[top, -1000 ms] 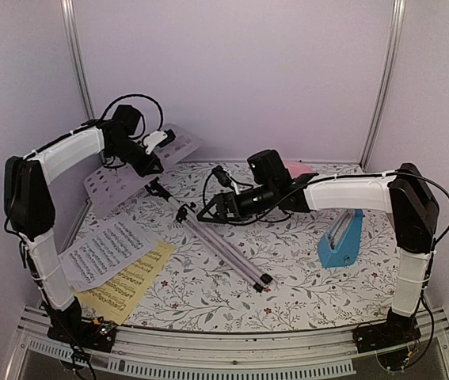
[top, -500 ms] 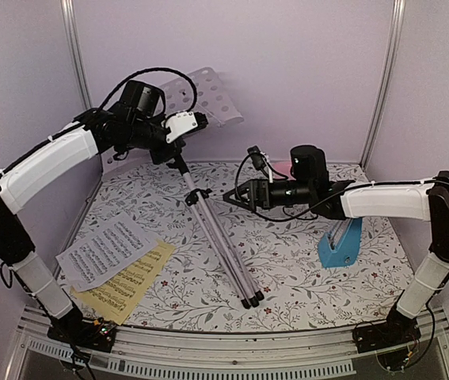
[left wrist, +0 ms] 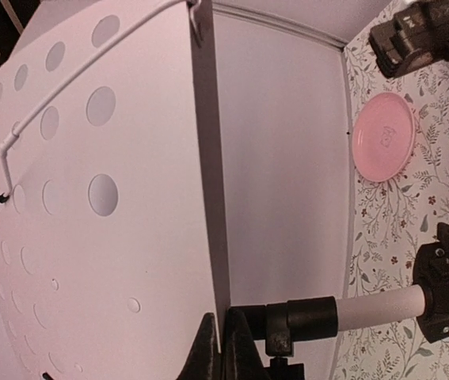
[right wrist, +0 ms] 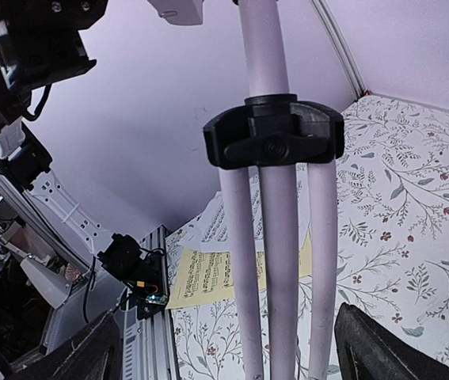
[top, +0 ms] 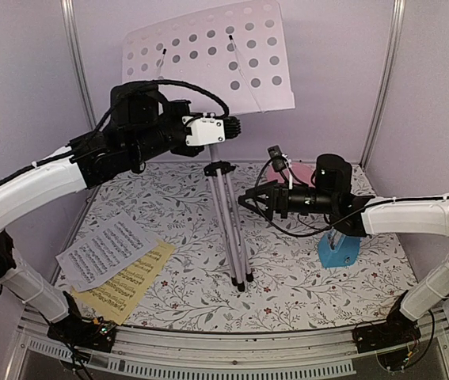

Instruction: Set up the instrument practice props

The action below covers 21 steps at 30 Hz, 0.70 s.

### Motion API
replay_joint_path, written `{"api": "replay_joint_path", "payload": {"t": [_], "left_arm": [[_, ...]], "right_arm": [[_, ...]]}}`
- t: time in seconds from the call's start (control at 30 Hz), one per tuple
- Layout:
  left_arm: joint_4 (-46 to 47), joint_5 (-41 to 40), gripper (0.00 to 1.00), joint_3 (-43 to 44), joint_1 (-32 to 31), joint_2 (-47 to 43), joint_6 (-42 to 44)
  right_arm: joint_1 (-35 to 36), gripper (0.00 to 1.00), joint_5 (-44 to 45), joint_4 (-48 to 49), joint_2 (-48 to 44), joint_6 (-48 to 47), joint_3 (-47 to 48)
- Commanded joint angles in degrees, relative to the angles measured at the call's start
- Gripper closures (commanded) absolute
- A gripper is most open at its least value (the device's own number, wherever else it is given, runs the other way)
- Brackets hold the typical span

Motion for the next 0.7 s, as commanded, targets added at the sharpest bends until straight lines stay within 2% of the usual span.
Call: {"api": "replay_joint_path", "payload": {"t": [0.0,0.17,0.33,0.67], "left_arm": [[22.10,-5.70,1.00,5.23,-1.80,-2.72,15.39],[25.66,-6.39,1.00,6.21,-5.14,-2.26,22.00],[27.91,-6.20,1.00,7.56,-8.29,-1.96,25.15],[29.55,-5.83,1.00,6.90,-9.70,-1.72,26.58]], "right_arm": [[0.04,0.09,2.66,5.54,-4.85,-1.89,-3.08],[0.04,0.27,5.02,5.55,-7.26,-2.52,-5.29],[1.07,0.45,7.16,4.85,-7.05,-2.29,-5.18],[2.77,0.59,15.57,7.90,-1.73,-5.37,-2.48]]}}
